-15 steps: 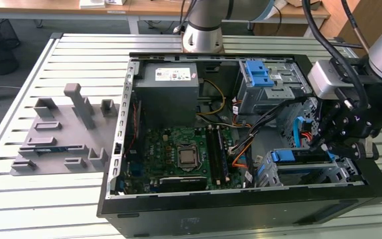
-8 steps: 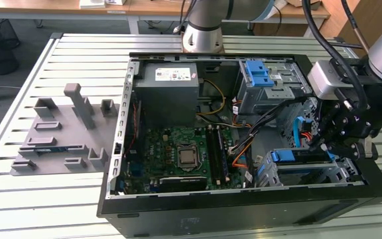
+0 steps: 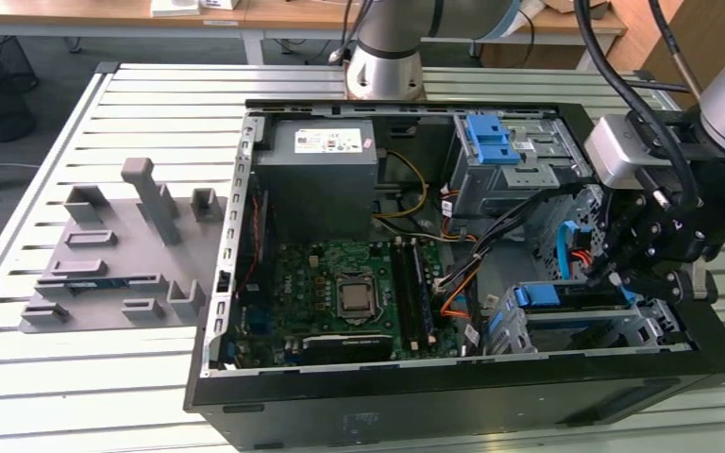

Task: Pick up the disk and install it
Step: 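Insert the first disk wire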

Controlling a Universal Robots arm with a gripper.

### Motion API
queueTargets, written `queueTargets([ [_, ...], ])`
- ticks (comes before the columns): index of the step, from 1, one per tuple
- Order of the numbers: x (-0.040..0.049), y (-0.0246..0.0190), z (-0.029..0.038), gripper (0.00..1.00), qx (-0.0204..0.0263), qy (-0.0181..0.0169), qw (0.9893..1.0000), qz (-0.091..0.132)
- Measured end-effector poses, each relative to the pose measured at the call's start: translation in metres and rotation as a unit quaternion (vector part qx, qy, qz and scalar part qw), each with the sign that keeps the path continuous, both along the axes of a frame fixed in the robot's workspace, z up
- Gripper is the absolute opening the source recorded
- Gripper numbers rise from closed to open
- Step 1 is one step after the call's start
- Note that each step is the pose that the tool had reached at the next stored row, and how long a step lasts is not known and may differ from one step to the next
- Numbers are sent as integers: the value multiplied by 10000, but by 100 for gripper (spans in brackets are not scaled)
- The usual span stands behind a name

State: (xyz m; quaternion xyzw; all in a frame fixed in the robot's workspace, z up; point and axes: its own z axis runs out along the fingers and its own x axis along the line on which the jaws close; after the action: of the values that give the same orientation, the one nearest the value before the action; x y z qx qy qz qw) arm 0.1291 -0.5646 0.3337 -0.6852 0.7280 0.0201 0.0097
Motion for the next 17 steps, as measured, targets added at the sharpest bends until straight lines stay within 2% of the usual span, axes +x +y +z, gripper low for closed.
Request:
queueTargets([
  [17,1,-8,-19,16,-2,0,10000,-15],
])
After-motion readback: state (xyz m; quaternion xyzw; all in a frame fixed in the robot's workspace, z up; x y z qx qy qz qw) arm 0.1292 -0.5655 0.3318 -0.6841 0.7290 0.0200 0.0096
